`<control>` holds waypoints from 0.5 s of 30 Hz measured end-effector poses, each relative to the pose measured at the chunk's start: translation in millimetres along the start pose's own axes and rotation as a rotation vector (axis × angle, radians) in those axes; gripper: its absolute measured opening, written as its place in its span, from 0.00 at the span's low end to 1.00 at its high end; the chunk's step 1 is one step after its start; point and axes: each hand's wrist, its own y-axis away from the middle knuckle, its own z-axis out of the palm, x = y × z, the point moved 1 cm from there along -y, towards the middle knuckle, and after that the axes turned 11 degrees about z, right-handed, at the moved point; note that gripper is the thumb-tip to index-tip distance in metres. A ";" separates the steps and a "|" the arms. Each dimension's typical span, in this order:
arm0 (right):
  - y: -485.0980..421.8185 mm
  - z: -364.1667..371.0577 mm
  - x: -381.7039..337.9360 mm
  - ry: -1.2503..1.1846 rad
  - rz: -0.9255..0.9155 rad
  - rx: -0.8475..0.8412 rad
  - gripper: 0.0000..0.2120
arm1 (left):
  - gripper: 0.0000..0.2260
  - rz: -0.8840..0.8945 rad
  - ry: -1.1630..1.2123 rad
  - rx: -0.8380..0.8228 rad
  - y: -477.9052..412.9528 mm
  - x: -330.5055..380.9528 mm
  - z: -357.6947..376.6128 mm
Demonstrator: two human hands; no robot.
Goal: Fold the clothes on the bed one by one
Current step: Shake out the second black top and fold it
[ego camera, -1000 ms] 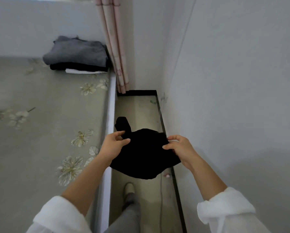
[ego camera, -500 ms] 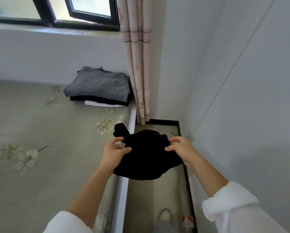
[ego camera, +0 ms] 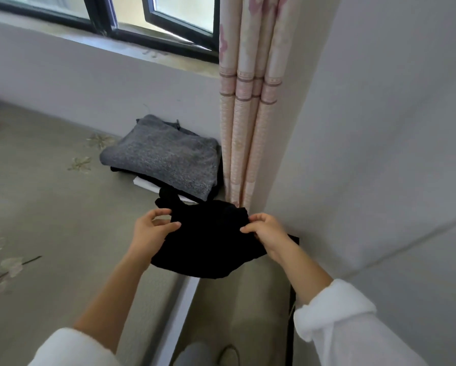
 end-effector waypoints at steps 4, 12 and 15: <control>-52.7 16.9 -45.6 -0.037 0.038 -0.052 0.15 | 0.13 0.008 -0.005 0.093 -61.3 17.4 -3.3; -149.9 77.1 -152.1 -0.079 0.030 -0.085 0.14 | 0.13 0.058 -0.082 0.097 -219.9 56.5 -40.5; -177.6 102.2 -198.7 -0.114 -0.017 -0.065 0.13 | 0.13 0.103 -0.095 0.084 -281.9 81.7 -57.3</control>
